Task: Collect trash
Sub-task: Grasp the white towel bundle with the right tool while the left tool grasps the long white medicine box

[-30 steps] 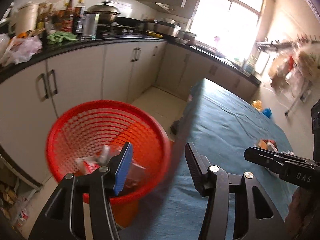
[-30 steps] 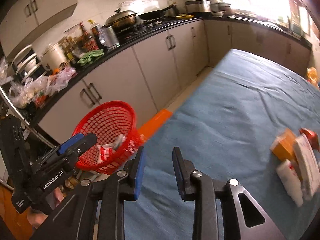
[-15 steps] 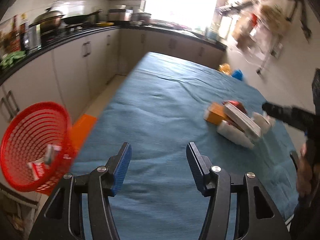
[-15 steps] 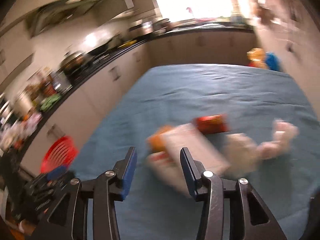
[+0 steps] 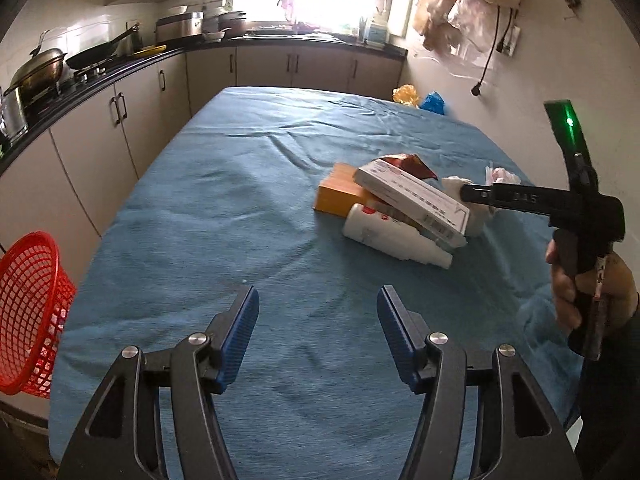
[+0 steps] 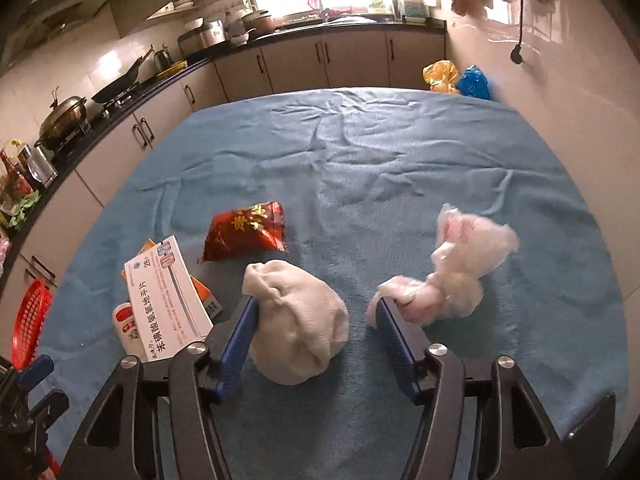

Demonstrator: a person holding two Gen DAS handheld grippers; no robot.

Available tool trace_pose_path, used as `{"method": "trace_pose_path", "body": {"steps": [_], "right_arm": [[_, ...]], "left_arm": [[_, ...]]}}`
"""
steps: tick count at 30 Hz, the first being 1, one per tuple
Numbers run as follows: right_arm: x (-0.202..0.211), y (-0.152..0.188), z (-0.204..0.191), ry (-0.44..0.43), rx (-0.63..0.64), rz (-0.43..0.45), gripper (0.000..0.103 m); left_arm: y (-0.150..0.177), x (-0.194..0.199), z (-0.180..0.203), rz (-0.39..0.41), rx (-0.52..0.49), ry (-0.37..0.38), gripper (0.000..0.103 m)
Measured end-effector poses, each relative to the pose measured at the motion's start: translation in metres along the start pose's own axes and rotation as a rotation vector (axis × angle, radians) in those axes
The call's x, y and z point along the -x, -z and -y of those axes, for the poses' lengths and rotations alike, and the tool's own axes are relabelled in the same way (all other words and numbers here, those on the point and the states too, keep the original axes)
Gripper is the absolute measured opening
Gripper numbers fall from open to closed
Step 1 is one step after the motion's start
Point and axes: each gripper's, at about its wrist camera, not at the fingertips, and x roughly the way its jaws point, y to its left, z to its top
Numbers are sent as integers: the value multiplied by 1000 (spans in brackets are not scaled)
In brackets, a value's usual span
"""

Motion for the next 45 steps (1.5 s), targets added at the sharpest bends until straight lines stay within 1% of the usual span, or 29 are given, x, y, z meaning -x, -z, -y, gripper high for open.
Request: {"method": "trace_pose_path", "body": {"steps": [3, 5, 6, 7, 8, 10, 11, 13, 14, 15, 17, 18, 19, 21, 22, 24, 26, 29, 32, 33, 35, 37, 39, 41, 42, 44, 45], "right_arm": [[-9, 2, 0, -9, 9, -14, 66], [-14, 4, -2, -43, -1, -35, 65], [-16, 6, -1, -65, -5, -45, 55], [-18, 7, -3, -94, -1, -55, 40], [-19, 8, -5, -120, -3, -60, 38], [-15, 10, -11, -116, 18, -45, 34], [-13, 11, -16, -129, 38, -42, 33], [-8, 18, -31, -206, 87, -46, 32], [-5, 21, -39, -228, 115, -44, 32], [-1, 26, -48, -271, 158, -40, 32], [7, 33, -65, -402, 208, -49, 32], [12, 35, -68, -438, 219, -40, 31], [16, 35, -69, -431, 223, -18, 31], [15, 33, -63, -390, 202, 5, 31], [12, 31, -55, -371, 168, 6, 31], [8, 29, -44, -368, 116, -1, 32], [6, 27, -35, -353, 72, 4, 32], [6, 22, -28, -352, 25, 15, 32], [8, 19, -19, -348, 2, 27, 32], [9, 18, -19, -348, -1, 29, 32], [10, 18, -18, -349, -5, 32, 32], [12, 18, -16, -353, -8, 35, 32], [14, 17, -14, -357, -13, 39, 32], [16, 17, -14, -365, -14, 43, 32], [18, 17, -13, -366, -16, 48, 32], [20, 17, -13, -373, -15, 52, 32], [21, 18, -13, -376, -15, 53, 32]], "left_arm": [[2, -2, -1, -9, -3, -2, 60], [3, -4, -2, -13, 3, -2, 60], [3, -4, -4, -15, 6, -4, 60], [3, -3, -5, -16, 9, -4, 60], [4, -3, -7, -17, 13, -6, 60], [2, -3, -11, -16, 20, -10, 60], [2, -2, -14, -16, 25, -13, 61], [2, -1, -19, -17, 39, -16, 61], [1, 1, -23, -17, 51, -16, 61], [1, 1, -26, -16, 62, -16, 61], [0, 3, -31, -13, 80, -13, 64], [-1, 4, -33, -13, 88, -12, 64], [-1, 3, -36, -14, 94, -13, 64], [-1, 2, -38, -20, 101, -16, 64], [0, 0, -39, -23, 102, -20, 65], [1, -3, -39, -25, 97, -26, 65], [0, -6, -43, -29, 111, -25, 65], [-2, -8, -53, -46, 160, 36, 65], [-6, -14, -64, -84, 259, 116, 66], [-9, -18, -68, -109, 308, 151, 66], [-11, -28, -74, -156, 396, 195, 71], [-13, -37, -78, -194, 482, 233, 72], [-16, -45, -81, -211, 568, 252, 73], [-19, -50, -82, -199, 625, 266, 82], [-22, -55, -82, -205, 651, 260, 82], [-28, -60, -79, -190, 672, 245, 82], [-32, -63, -76, -189, 667, 236, 82]]}}
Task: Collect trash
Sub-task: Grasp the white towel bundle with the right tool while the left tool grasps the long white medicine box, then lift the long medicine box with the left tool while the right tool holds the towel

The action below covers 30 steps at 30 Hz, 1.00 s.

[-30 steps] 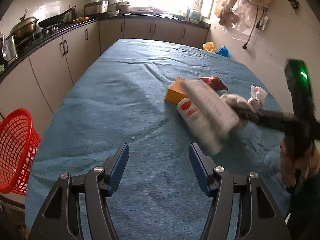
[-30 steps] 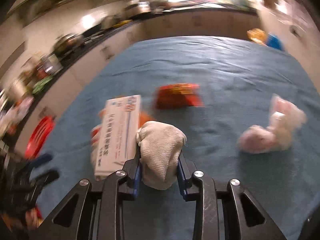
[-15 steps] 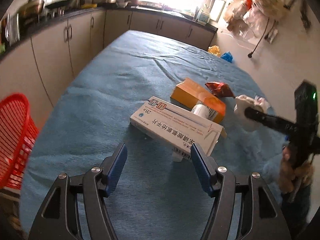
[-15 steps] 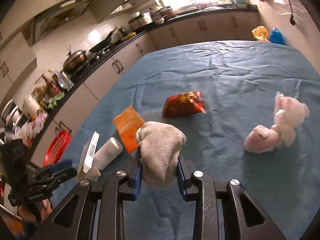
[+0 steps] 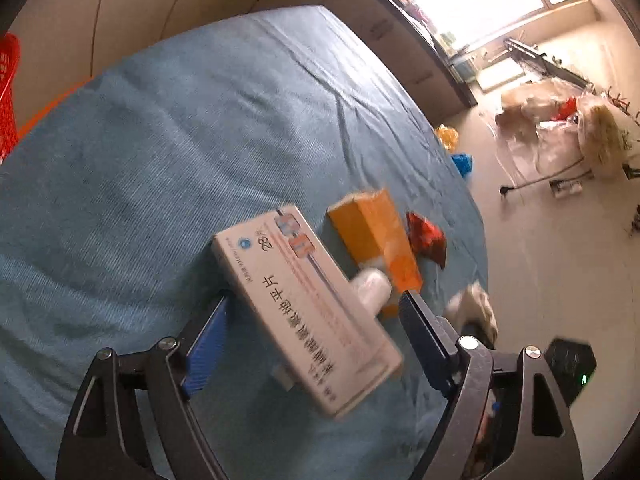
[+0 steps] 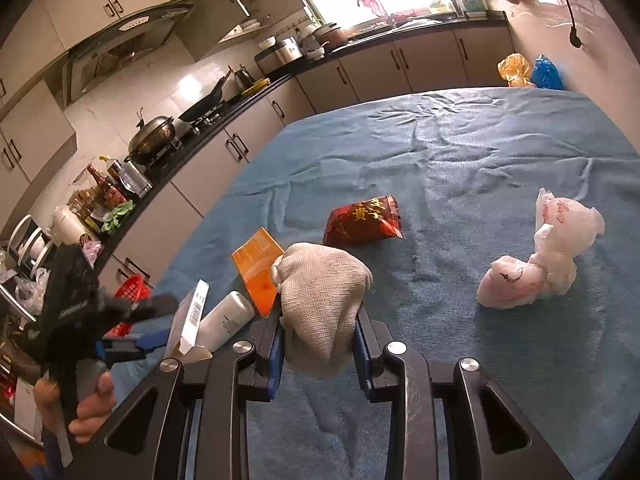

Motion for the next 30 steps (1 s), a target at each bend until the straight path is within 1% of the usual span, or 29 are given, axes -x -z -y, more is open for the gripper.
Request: {"method": "trace_pose_path", "body": {"steps": [2, 5, 6, 8, 9, 10, 11, 12, 14, 15, 16, 17, 18, 19, 20, 22, 25, 29, 30], "right_arm": [[1, 0, -1, -3, 1, 2, 32], [3, 1, 0, -4, -2, 4, 32], [3, 1, 0, -4, -1, 3, 32], [3, 1, 0, -2, -3, 6, 32], [3, 1, 0, -1, -3, 5, 32], [2, 1, 0, -2, -2, 3, 32], [2, 1, 1, -1, -2, 3, 32], [2, 1, 1, 0, -1, 3, 32], [2, 1, 0, 3, 2, 2, 32], [2, 1, 0, 5, 2, 3, 32], [1, 1, 1, 6, 2, 2, 32], [1, 1, 1, 8, 2, 1, 32], [1, 1, 1, 10, 1, 1, 32], [0, 1, 2, 12, 1, 1, 32], [0, 1, 2, 13, 0, 1, 32], [0, 1, 3, 15, -3, -1, 32], [-1, 1, 4, 18, -5, -2, 32], [-1, 1, 4, 21, -10, -1, 32], [-1, 1, 4, 21, -9, -2, 32]], "left_arm": [[-4, -7, 8, -5, -22, -20, 82], [-5, -15, 24, 6, -99, -80, 82], [-4, -19, 30, 12, -138, -104, 82], [-1, -23, 37, 27, -192, -126, 82], [-1, -23, 37, 29, -203, -129, 82], [-1, -25, 39, 35, -223, -144, 78], [-1, -26, 41, 49, -252, -179, 68], [-2, -27, 41, 58, -272, -198, 66], [-6, -28, 40, 60, -275, -185, 64], [-9, -27, 38, 61, -263, -175, 61], [-11, -27, 36, 62, -258, -171, 50], [-11, -25, 32, 58, -254, -166, 37], [-12, -25, 28, 51, -248, -155, 29], [-12, -26, 26, 39, -242, -142, 18], [-12, -27, 23, 25, -235, -129, 14], [-11, -26, 18, 20, -221, -96, 14], [-7, -22, 15, 10, -229, -83, 14], [5, -12, 11, -19, -268, -65, 15], [9, -7, 11, -22, -284, -60, 16]]}}
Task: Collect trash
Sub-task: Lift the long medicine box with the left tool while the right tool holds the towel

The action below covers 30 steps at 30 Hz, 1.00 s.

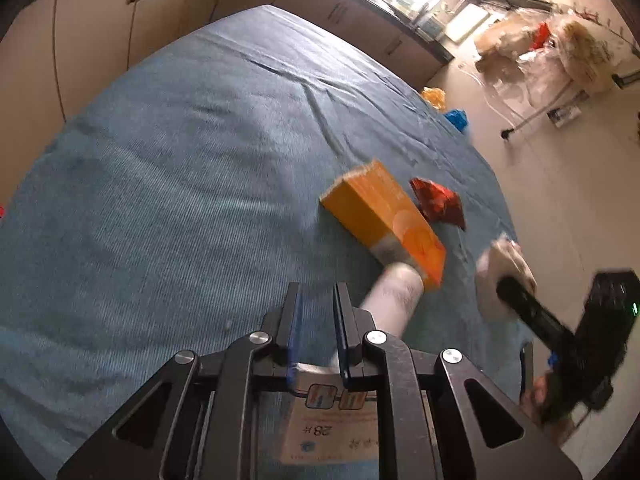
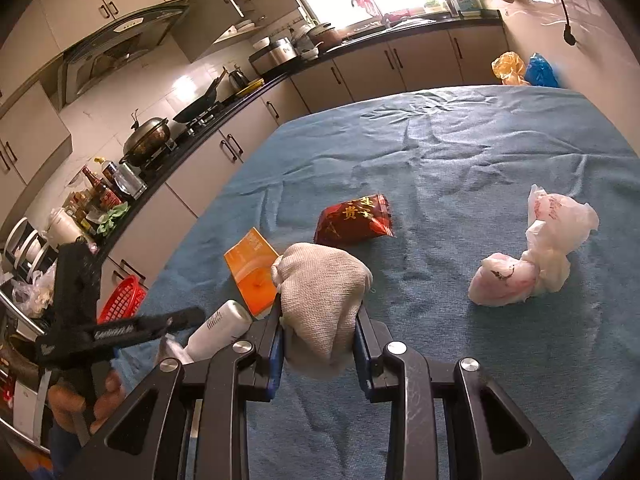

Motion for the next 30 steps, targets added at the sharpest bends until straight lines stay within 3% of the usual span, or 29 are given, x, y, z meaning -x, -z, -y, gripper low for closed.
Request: {"method": "trace_pose_path", "body": {"steps": [4, 6, 8, 9, 12, 17, 26, 30], "right_arm": [[0, 0, 0, 3, -1, -1, 32], [-1, 0, 0, 3, -1, -3, 32], [-1, 0, 1, 6, -4, -4, 32], [-1, 0, 1, 6, -5, -4, 32], [-1, 0, 1, 6, -3, -2, 32], [-1, 0, 2, 11, -13, -1, 32], [0, 1, 2, 8, -17, -3, 32], [0, 1, 3, 8, -19, -4, 32]], "left_arm": [[24, 18, 5, -16, -101, 0, 50], [38, 25, 9, -26, -169, 8, 53], [56, 31, 19, -51, -276, 2, 69], [68, 34, 24, -72, -349, -4, 71], [93, 40, 40, -62, -510, -38, 72], [114, 50, 51, -44, -642, -25, 74], [140, 41, 78, -61, -996, -143, 80], [139, 26, 81, -76, -1029, -151, 81]]}}
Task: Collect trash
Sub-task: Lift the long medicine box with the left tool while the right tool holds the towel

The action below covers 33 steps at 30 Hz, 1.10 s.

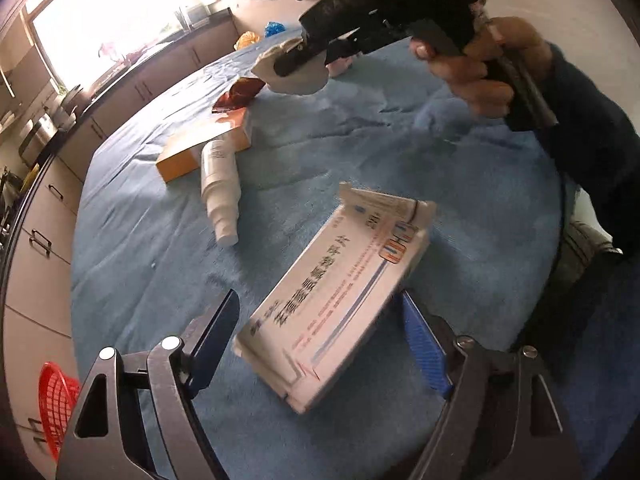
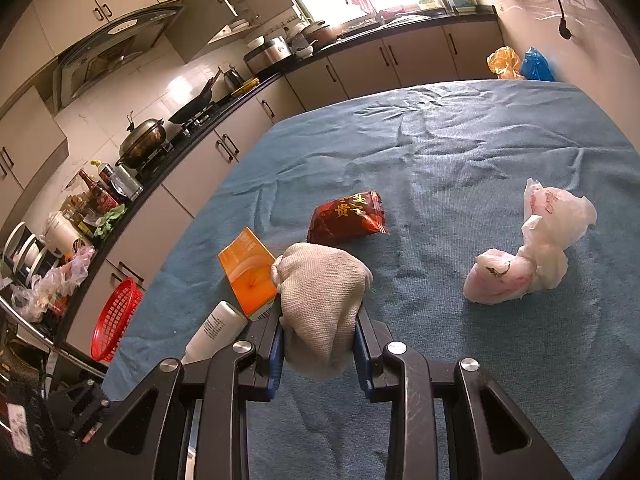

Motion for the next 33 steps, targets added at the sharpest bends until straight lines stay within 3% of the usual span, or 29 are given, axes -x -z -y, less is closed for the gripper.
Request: {"method": "trace_pose_path", "body": {"steps": [3, 8, 10, 14, 15, 23, 27, 33], "right_arm": [[-1, 0, 0, 1, -2, -3, 32], [-1, 2, 0, -1, 2, 0, 32], [-2, 3, 0, -2, 2, -1, 32], [-2, 3, 0, -2, 5, -2, 32], [-2, 4, -1, -1, 7, -1, 32], [-1, 4, -7, 2, 24, 8, 32], [0, 4, -8, 2, 32, 11, 32], [1, 7, -21, 2, 88, 25, 32]], "left_arm": [[-8, -8, -6, 8, 55, 3, 81], [-11, -20, -19, 28, 245, 41, 76], [-10, -21, -17, 52, 293, 8, 73], [-8, -17, -9, 111, 367, -40, 52], [-7, -15, -9, 124, 382, -37, 50], [-11, 7, -14, 264, 469, -28, 50], [-12, 22, -21, 343, 505, -98, 50], [-6, 25, -53, 343, 648, -191, 50]]}}
